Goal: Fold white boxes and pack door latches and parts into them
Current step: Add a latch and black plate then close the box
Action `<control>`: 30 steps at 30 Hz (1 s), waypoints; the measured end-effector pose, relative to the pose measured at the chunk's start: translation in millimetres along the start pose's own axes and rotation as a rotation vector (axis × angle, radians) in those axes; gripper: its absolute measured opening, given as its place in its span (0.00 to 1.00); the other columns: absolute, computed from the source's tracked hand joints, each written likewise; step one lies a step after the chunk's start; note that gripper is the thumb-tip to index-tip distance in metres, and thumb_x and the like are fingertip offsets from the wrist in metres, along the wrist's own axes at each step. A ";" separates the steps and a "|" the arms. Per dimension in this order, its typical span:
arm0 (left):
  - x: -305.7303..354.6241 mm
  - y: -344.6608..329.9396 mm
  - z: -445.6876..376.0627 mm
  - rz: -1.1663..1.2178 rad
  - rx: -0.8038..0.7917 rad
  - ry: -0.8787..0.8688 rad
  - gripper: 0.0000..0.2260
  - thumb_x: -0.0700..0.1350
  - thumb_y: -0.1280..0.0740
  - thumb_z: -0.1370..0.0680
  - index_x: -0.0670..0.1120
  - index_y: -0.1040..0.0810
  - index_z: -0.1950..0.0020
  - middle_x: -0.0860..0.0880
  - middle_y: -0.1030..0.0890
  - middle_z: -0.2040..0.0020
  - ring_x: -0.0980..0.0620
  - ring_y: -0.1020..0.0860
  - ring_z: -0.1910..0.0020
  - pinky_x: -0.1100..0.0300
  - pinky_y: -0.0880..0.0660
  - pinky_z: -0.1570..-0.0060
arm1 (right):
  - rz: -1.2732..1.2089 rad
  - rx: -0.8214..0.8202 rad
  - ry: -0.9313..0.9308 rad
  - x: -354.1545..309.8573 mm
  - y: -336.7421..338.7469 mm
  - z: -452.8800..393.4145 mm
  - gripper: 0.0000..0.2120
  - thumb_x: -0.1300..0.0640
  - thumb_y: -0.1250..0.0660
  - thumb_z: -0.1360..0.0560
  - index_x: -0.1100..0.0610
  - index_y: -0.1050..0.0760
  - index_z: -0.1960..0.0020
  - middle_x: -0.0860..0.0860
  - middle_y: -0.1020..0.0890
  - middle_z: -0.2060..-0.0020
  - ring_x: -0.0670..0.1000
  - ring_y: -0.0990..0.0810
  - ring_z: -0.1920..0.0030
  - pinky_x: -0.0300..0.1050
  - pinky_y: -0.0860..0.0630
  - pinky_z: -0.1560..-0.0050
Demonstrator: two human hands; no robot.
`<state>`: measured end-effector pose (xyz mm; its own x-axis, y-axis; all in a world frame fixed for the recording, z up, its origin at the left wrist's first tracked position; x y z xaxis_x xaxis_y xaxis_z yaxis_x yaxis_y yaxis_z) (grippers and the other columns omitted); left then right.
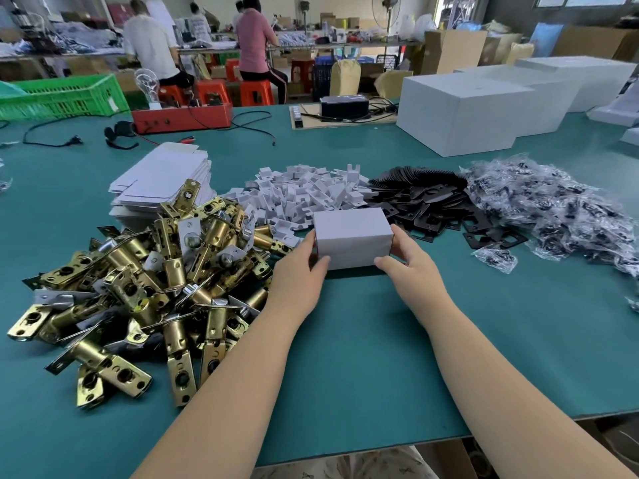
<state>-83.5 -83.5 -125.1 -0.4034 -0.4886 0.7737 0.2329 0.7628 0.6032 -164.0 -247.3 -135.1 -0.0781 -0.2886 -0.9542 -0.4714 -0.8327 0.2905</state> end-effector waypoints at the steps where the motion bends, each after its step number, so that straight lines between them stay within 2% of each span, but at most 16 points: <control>1: -2.3 2.6 -1.9 -0.012 0.046 0.012 0.24 0.43 0.36 0.19 0.51 0.35 0.24 0.51 0.23 0.35 0.52 0.26 0.37 0.71 0.37 0.46 | 0.004 -0.003 0.003 -0.4 -0.4 0.4 0.25 0.60 0.37 0.25 0.31 0.33 0.39 0.36 0.22 0.45 0.39 0.26 0.43 0.32 0.32 0.52; 3: -3.5 4.2 -3.3 -0.031 0.106 0.017 0.22 0.41 0.35 0.20 0.50 0.31 0.26 0.49 0.21 0.37 0.50 0.24 0.40 0.73 0.39 0.51 | 0.021 0.005 0.005 -1.5 -0.6 0.4 0.23 0.60 0.37 0.25 0.35 0.31 0.38 0.38 0.21 0.46 0.41 0.24 0.44 0.32 0.31 0.53; 6: -1.7 4.8 -2.4 -0.053 0.154 0.004 0.17 0.41 0.35 0.21 0.49 0.24 0.32 0.48 0.18 0.43 0.53 0.25 0.49 0.69 0.39 0.58 | 0.133 0.060 0.014 -3.0 2.0 -0.7 0.16 0.60 0.39 0.25 0.43 0.26 0.43 0.43 0.20 0.49 0.44 0.23 0.48 0.34 0.32 0.60; 8: -1.7 4.2 -2.3 -0.062 0.169 0.006 0.13 0.40 0.36 0.21 0.46 0.22 0.37 0.47 0.18 0.46 0.52 0.25 0.51 0.66 0.38 0.59 | 0.197 0.067 0.018 -2.5 2.1 0.1 0.15 0.60 0.40 0.26 0.46 0.24 0.43 0.46 0.20 0.49 0.45 0.23 0.52 0.37 0.33 0.63; 11: -1.6 3.8 -2.9 -0.098 0.179 0.032 0.11 0.39 0.37 0.20 0.44 0.22 0.39 0.45 0.18 0.48 0.46 0.22 0.49 0.59 0.31 0.55 | 0.216 0.006 0.037 -0.9 -2.8 1.5 0.15 0.58 0.38 0.26 0.46 0.25 0.41 0.49 0.23 0.46 0.49 0.24 0.47 0.40 0.28 0.55; 14: -1.3 5.8 -1.9 -0.094 0.199 0.047 0.11 0.39 0.37 0.20 0.44 0.21 0.41 0.45 0.17 0.48 0.46 0.22 0.49 0.59 0.31 0.55 | 0.225 -0.027 0.038 -0.7 -5.4 0.8 0.18 0.58 0.37 0.25 0.49 0.28 0.36 0.51 0.26 0.41 0.51 0.27 0.41 0.49 0.28 0.40; 16: -1.4 7.8 -1.0 -0.068 0.212 0.050 0.10 0.40 0.37 0.20 0.43 0.19 0.42 0.46 0.17 0.50 0.47 0.22 0.50 0.61 0.35 0.57 | 0.256 -0.010 0.024 0.5 -4.8 -0.3 0.19 0.57 0.37 0.25 0.50 0.29 0.34 0.51 0.28 0.39 0.51 0.28 0.40 0.49 0.28 0.40; 19: 0.2 9.8 0.2 -0.083 0.219 0.037 0.08 0.42 0.37 0.20 0.42 0.19 0.49 0.47 0.20 0.58 0.48 0.25 0.57 0.61 0.42 0.65 | 0.284 0.023 0.014 1.7 -4.2 -0.7 0.20 0.57 0.38 0.24 0.50 0.30 0.32 0.51 0.28 0.39 0.50 0.28 0.41 0.45 0.30 0.45; 22: 0.9 11.9 1.1 -0.123 0.242 0.048 0.09 0.42 0.37 0.19 0.42 0.21 0.55 0.50 0.25 0.64 0.49 0.28 0.61 0.60 0.44 0.66 | 0.283 0.004 0.013 2.5 -5.3 -0.3 0.22 0.57 0.38 0.24 0.51 0.32 0.30 0.50 0.29 0.37 0.50 0.29 0.39 0.48 0.30 0.39; 25: -0.1 12.1 1.2 -0.124 0.254 0.054 0.10 0.42 0.38 0.19 0.40 0.20 0.55 0.48 0.24 0.63 0.50 0.30 0.63 0.60 0.44 0.66 | 0.269 -0.017 0.007 2.6 -3.9 1.3 0.23 0.56 0.37 0.24 0.49 0.33 0.29 0.48 0.29 0.37 0.49 0.29 0.38 0.49 0.31 0.36; 30: -0.4 11.8 1.0 -0.113 0.260 0.039 0.10 0.42 0.38 0.19 0.40 0.18 0.49 0.45 0.19 0.57 0.51 0.29 0.60 0.61 0.42 0.65 | 0.222 -0.016 0.026 0.5 -2.0 2.8 0.19 0.57 0.37 0.25 0.47 0.29 0.35 0.48 0.27 0.41 0.49 0.26 0.41 0.44 0.32 0.44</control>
<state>-81.4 -73.9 -118.4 -0.3781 -0.5891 0.7142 -0.0485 0.7830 0.6202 -165.6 -244.5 -136.3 -0.1552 -0.4777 -0.8647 -0.4311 -0.7548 0.4943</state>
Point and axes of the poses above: each hand's wrist, its own z-axis away from the middle knuckle, its own y-axis out of the back of the hand, x = y × z, the point moved 7 cm from there along -z, towards the middle knuckle
